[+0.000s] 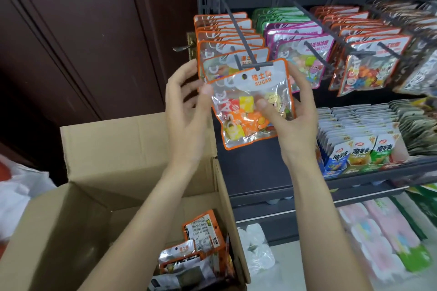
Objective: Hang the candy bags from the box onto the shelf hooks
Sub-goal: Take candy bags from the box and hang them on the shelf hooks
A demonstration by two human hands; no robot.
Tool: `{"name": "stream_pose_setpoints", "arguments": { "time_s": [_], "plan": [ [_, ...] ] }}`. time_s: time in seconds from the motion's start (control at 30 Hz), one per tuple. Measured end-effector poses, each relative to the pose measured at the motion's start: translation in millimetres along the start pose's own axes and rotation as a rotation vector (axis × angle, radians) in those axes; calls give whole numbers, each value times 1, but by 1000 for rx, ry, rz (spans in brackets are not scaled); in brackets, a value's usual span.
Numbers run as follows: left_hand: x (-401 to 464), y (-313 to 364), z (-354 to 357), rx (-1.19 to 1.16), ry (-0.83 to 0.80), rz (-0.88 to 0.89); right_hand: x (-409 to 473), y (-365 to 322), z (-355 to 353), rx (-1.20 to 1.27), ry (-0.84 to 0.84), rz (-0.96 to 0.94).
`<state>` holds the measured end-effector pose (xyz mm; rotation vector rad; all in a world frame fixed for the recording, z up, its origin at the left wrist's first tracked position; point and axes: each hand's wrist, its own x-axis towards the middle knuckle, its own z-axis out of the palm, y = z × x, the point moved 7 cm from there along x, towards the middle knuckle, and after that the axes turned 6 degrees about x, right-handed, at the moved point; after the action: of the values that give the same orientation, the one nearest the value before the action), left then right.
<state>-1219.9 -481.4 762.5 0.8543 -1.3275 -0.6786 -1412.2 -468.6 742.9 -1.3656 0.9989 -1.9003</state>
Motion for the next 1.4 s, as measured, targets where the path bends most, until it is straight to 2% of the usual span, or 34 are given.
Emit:
{"name": "stream_pose_setpoints", "arguments": {
  "time_s": [0.1, 0.2, 0.27, 0.37, 0.47, 0.6, 0.73, 0.87, 1.13, 1.23, 1.4],
  "plan": [
    [-6, 1, 11, 29, -139, 2, 4, 0, 1, -63, 8, -23],
    [-5, -11, 17, 142, -204, -32, 11, -5, -2, -183, -11, -70],
    [-1, -20, 21, 173, -211, -52, 18, -8, -3, -366, -6, -147],
    [11, -35, 18, 177, -138, -82, 27, -7, 8, -636, 15, -248],
    [22, -39, 16, 227, -98, -59, 35, -5, 17, -650, 29, -306],
    [15, -29, 20, 260, -158, 7, 25, -10, 5, -597, 60, -270],
    [1, -16, 24, 248, -225, 86, 3, -22, -4, -545, 86, -366],
    [0, -2, 21, 211, -187, 195, 5, -34, -3, -555, 92, -434],
    [-1, -8, 20, 267, -142, 192, 16, -31, 8, -629, 58, -423],
    [1, -13, 21, 361, -128, 218, 26, -29, 15, -723, 33, -439],
    [25, -33, 27, 608, -108, 293, 55, 1, 44, -1104, -65, -400]
  ]
}}
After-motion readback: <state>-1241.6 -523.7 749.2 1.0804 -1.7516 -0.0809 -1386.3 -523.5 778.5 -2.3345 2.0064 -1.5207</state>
